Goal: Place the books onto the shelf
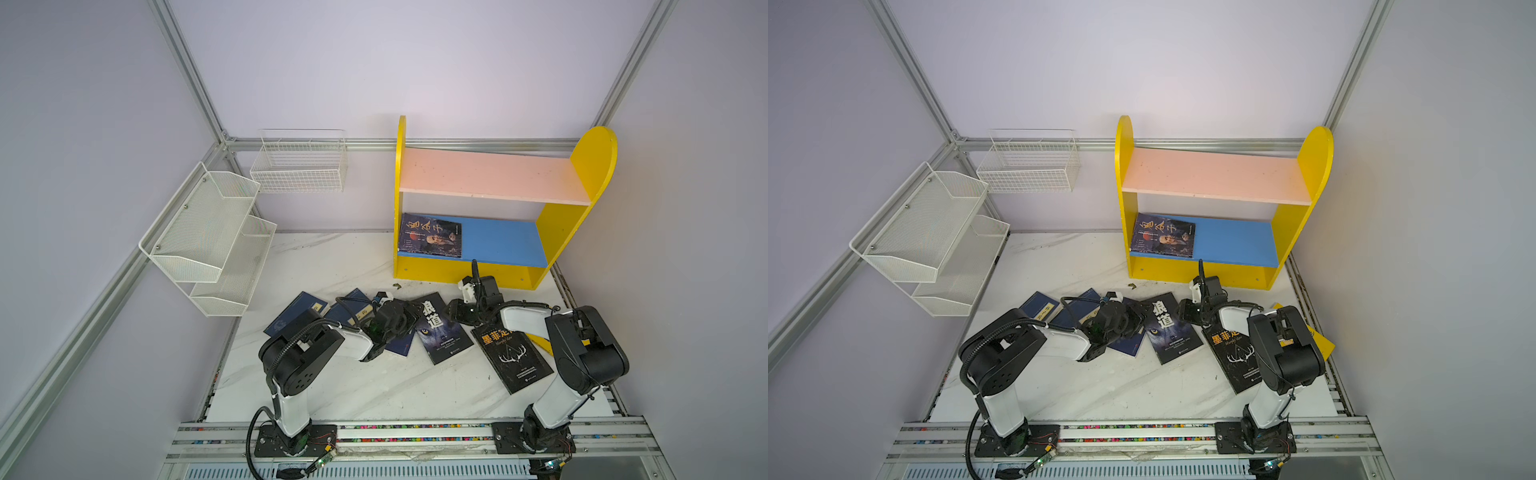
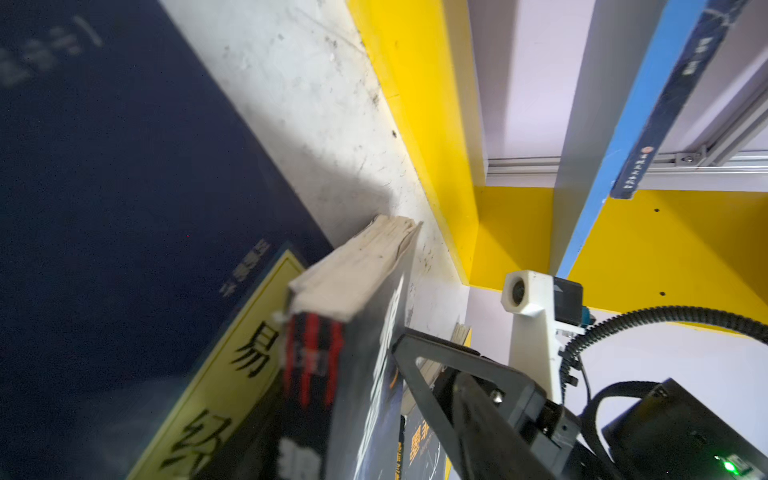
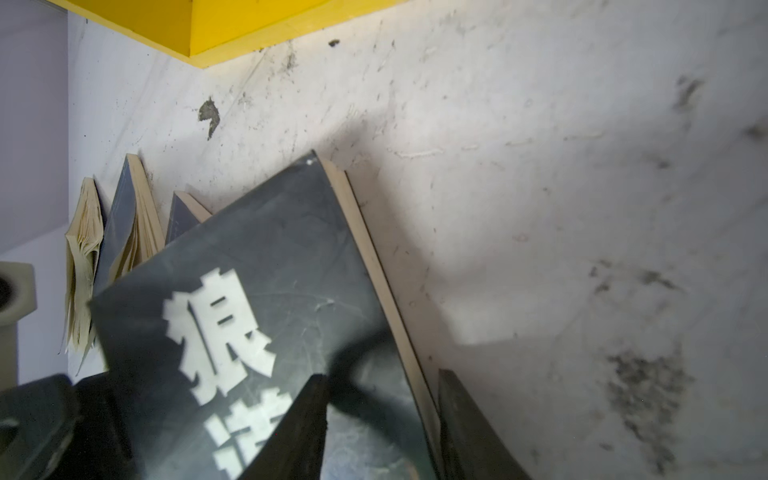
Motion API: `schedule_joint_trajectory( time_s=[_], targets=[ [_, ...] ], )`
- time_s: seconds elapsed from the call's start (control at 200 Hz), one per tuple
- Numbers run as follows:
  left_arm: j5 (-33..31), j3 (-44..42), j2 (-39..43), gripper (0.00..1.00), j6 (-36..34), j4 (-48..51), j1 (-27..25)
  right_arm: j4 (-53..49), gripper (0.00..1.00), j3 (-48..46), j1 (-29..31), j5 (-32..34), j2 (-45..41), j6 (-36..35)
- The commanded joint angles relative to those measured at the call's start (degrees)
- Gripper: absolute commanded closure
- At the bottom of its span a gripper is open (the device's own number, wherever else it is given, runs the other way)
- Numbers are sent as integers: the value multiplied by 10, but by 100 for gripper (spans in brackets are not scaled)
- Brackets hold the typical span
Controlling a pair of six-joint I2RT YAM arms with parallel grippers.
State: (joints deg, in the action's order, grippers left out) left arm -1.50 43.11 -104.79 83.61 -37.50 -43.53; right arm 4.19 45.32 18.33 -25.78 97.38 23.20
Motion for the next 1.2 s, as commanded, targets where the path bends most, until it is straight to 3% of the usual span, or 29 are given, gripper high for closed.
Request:
schedule_joint_trajectory(
  time_s=[0.0,0.1,0.175,0.44,0.585,0.78,0.965,1.045,1.195],
  targets=[
    [1,-8,29,49,-14,-70,-7,-46,53,-3,10,-11,31,-7],
    [14,5,40,55,-33,-14,-7,-52,53,11,9,-15,30,-7],
    [13,27,53,66,-56,74,-8,-54,54,22,9,-18,24,-2],
    [-5,92,127,100,-156,228,-8,-58,52,62,10,-55,-17,33],
    [-2,141,195,100,-229,295,-5,-82,47,102,8,-61,-73,42],
    [39,227,255,100,-263,343,24,-110,42,168,1,3,-164,103],
    [96,324,243,100,-250,328,66,-111,27,202,-16,28,-214,167],
    [96,361,199,100,-250,319,86,-97,14,184,-34,20,-232,174],
    [98,426,133,100,-228,271,105,-77,10,142,-81,-23,-271,213]
  ],
)
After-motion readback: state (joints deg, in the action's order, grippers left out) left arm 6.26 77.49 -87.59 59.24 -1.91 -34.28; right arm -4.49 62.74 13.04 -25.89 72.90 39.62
